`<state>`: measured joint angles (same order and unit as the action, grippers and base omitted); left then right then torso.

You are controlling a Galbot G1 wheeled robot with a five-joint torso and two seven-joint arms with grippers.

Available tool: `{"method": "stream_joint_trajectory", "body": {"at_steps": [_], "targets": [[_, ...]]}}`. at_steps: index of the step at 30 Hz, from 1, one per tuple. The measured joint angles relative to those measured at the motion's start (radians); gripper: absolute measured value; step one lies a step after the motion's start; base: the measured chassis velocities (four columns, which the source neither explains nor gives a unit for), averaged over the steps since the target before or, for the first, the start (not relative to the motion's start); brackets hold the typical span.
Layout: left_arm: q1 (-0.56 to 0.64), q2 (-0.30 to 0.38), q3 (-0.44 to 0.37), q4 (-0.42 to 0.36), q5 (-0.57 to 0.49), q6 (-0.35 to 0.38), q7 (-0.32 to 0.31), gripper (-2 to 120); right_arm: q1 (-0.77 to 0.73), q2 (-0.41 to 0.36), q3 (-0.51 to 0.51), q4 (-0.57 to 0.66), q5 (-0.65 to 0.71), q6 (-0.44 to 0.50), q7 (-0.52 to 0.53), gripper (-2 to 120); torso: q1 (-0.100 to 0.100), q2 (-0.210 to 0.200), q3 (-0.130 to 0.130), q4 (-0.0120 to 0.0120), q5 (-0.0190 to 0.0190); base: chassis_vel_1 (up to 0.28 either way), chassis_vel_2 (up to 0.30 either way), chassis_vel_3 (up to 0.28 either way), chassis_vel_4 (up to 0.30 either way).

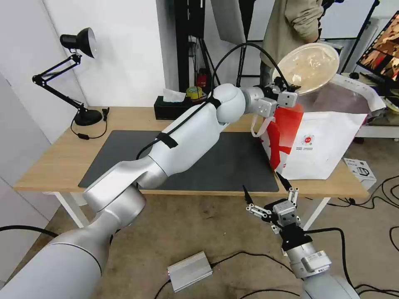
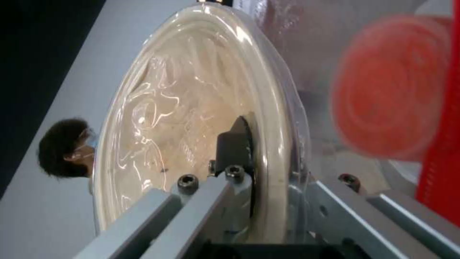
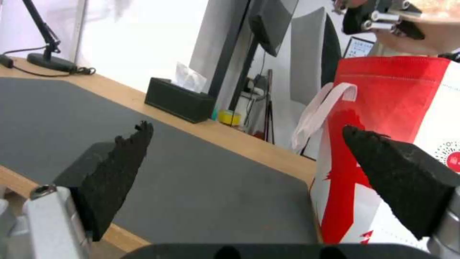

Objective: Pick up the trash from the table and place it into the takeout bag.

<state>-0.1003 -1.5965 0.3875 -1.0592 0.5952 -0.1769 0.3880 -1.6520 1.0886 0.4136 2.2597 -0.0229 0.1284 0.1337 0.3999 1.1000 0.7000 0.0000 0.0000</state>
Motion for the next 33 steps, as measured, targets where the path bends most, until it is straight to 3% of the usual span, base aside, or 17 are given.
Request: {"method": "stream_joint_trajectory", "body": {"at_steps": [8,33], "targets": [[0.011,0.001,-0.007,-0.001,0.094,-0.012,0.018,1,0.000,0.000,0.000,0.000,0.000,0.000,0.000,100,0.000,0.000,0.000,0.0000,0.0000,0.000,0.000,0.000,0.000],[0.037,0.002,0.007,0.007,0.221,-0.034,0.075,1,0.000,0.000,0.000,0.000,0.000,0.000,0.000,100,0.000,0.000,0.000,0.0000,-0.0001,0.000,0.000,0.000,0.000]]}}
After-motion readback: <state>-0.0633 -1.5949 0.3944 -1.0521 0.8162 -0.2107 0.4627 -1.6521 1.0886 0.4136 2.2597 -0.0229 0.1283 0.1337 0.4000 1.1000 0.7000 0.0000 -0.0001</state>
